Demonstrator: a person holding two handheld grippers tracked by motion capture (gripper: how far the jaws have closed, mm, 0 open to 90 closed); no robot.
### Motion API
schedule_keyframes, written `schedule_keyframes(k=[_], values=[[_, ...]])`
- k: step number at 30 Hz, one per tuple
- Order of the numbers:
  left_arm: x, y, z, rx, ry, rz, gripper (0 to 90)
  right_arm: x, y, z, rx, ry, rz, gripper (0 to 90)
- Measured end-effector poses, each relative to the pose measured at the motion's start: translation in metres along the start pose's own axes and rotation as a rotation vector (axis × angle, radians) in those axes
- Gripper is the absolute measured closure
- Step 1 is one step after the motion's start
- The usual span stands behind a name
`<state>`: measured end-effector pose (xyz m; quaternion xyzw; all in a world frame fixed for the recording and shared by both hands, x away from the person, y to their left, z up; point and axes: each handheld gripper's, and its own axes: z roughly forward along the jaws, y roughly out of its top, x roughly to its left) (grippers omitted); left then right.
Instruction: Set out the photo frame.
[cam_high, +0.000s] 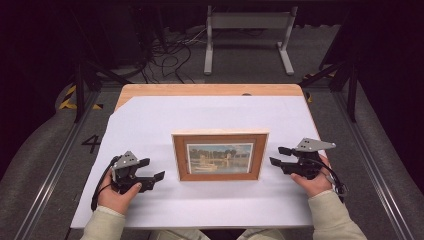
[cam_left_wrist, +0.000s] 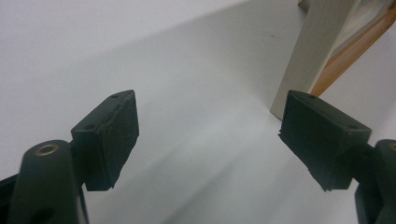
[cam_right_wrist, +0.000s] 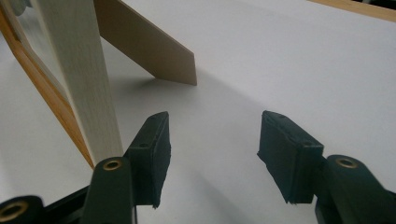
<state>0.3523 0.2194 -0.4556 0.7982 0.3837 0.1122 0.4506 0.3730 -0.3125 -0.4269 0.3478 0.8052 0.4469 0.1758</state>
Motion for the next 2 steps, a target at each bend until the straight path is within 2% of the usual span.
schedule_keyframes(k=[2], values=[[-0.0008, 0.0004, -0.0011, 0.001, 0.002, -0.009, 19.7, 0.0009, -0.0002, -0.0002, 0.001, -0.004, 0.003, 43.6]])
